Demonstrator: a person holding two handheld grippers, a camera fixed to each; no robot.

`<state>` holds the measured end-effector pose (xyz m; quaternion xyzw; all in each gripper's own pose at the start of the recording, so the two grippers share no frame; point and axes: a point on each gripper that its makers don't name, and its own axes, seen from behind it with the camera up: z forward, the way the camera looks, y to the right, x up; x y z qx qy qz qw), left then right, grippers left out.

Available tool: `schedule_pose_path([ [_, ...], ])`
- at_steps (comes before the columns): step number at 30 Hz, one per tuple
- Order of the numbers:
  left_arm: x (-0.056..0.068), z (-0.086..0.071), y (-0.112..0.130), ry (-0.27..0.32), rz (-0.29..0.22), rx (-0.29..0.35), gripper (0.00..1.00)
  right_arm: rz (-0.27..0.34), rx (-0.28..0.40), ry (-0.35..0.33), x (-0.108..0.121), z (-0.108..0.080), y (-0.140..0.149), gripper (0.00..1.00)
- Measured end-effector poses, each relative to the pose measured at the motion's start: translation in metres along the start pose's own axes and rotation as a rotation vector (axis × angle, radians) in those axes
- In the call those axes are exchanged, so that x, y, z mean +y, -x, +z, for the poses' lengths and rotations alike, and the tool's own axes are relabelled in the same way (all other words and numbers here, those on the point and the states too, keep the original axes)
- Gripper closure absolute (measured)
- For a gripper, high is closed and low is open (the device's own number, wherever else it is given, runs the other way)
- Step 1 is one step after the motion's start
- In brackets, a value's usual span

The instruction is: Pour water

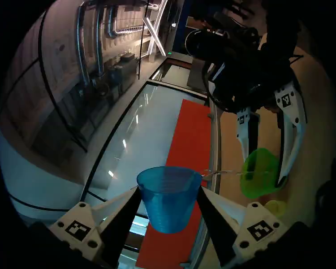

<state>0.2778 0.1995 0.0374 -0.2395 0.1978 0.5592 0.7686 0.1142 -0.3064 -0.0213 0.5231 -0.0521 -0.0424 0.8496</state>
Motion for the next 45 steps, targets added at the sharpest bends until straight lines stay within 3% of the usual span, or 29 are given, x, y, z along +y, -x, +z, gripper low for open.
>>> schedule_pose_path([
  [8, 0.001, 0.001, -0.003, 0.000, 0.019, 0.004, 0.15, -0.001, 0.001, 0.002, 0.001, -0.001, -0.001, 0.12],
  [20, -0.009, 0.001, -0.006, -0.010, 0.059, 0.007, 0.15, -0.005, 0.005, 0.003, 0.001, -0.001, -0.002, 0.12],
  [36, -0.003, 0.000, -0.008, -0.015, 0.121, 0.008, 0.15, -0.008, 0.009, 0.005, 0.002, -0.002, -0.003, 0.12],
  [45, -0.007, 0.002, -0.011, -0.024, 0.156, 0.011, 0.15, -0.009, 0.011, 0.004, 0.002, -0.002, -0.003, 0.12],
])
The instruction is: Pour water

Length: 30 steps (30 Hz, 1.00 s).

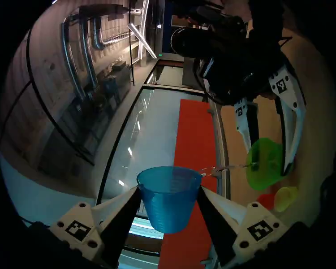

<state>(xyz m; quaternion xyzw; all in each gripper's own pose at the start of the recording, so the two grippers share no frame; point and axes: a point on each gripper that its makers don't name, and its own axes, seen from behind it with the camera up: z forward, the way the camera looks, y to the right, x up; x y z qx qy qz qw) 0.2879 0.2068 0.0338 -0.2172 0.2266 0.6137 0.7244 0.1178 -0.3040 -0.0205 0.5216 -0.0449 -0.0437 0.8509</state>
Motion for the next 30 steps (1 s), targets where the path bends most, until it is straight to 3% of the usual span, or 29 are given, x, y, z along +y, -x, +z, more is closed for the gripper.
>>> schedule_pose_path([
  [24, -0.012, 0.003, -0.008, -0.019, 0.133, 0.011, 0.15, 0.000, 0.002, 0.000, -0.001, 0.000, -0.001, 0.12],
  [30, -0.008, -0.002, -0.011, -0.020, 0.171, 0.013, 0.15, -0.003, 0.003, -0.001, -0.001, 0.000, -0.001, 0.12],
])
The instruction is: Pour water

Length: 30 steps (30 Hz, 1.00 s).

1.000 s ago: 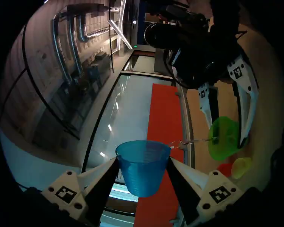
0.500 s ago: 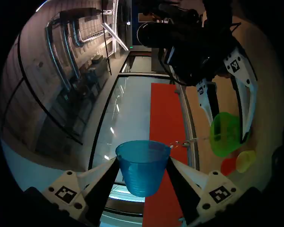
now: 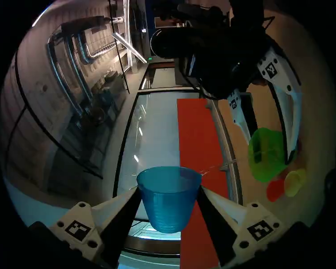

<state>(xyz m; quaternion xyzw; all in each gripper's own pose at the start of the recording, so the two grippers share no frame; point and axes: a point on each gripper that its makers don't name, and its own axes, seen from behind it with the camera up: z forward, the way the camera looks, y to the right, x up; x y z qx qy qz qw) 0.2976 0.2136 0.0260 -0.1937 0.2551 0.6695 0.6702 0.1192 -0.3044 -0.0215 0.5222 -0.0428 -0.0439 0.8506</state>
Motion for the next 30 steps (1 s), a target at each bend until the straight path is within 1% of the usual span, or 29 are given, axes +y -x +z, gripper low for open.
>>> schedule_pose_path([
  [9, 0.001, -0.003, -0.007, -0.007, 0.051, 0.008, 0.15, 0.002, 0.001, 0.000, 0.000, 0.000, 0.000, 0.12],
  [17, 0.002, -0.001, -0.007, -0.007, 0.048, 0.012, 0.15, 0.003, 0.001, 0.001, 0.000, 0.001, 0.000, 0.12],
  [20, 0.001, 0.000, -0.005, -0.005, 0.033, 0.012, 0.15, 0.003, 0.001, 0.001, 0.000, 0.001, 0.000, 0.12],
  [24, 0.001, 0.001, -0.001, -0.005, -0.022, 0.010, 0.15, 0.004, 0.004, 0.003, 0.001, 0.002, 0.000, 0.12],
  [26, 0.002, 0.002, 0.001, -0.002, -0.068, 0.007, 0.15, 0.005, 0.005, 0.004, 0.002, 0.002, -0.001, 0.12],
  [30, 0.006, 0.002, 0.004, 0.017, -0.186, 0.006, 0.15, 0.003, 0.009, 0.008, 0.003, 0.000, -0.002, 0.12],
])
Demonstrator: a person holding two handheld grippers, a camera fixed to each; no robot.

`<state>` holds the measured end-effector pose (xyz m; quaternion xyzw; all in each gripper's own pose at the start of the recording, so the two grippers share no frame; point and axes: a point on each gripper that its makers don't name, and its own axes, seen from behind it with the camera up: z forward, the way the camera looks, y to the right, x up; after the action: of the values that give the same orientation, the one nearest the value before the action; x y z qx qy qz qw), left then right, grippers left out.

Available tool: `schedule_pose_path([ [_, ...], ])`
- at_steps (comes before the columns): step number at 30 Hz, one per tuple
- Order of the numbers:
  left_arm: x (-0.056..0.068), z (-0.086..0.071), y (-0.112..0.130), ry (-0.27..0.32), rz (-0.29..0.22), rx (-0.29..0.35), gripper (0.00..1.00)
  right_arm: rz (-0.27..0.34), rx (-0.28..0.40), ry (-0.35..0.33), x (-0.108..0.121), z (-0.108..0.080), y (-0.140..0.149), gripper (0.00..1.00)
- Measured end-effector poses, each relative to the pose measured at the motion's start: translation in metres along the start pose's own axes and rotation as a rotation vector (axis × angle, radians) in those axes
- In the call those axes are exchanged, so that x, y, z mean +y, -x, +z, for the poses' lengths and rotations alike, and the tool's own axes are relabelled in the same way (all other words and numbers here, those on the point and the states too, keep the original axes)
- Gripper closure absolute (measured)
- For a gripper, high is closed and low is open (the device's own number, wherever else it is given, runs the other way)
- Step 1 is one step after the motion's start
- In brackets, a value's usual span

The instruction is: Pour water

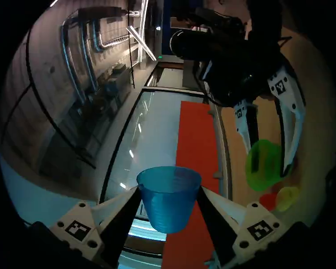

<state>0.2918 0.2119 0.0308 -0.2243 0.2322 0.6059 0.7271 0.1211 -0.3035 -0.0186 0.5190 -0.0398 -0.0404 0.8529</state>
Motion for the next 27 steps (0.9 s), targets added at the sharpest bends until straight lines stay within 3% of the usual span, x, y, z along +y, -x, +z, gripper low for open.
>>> schedule_pose_path([
  [5, 0.003, 0.002, 0.006, 0.015, -0.144, 0.000, 0.15, -0.001, 0.008, 0.005, 0.001, -0.002, -0.002, 0.12],
  [15, 0.011, 0.001, 0.018, 0.026, -0.506, 0.004, 0.15, -0.004, 0.023, 0.013, 0.003, -0.008, -0.009, 0.12],
  [21, 0.013, 0.001, 0.026, 0.021, -0.692, 0.010, 0.15, -0.015, 0.033, 0.019, 0.003, -0.011, -0.012, 0.12],
  [27, 0.023, 0.003, 0.039, 0.031, -0.888, -0.015, 0.15, -0.014, 0.050, 0.024, 0.003, -0.014, -0.021, 0.12],
])
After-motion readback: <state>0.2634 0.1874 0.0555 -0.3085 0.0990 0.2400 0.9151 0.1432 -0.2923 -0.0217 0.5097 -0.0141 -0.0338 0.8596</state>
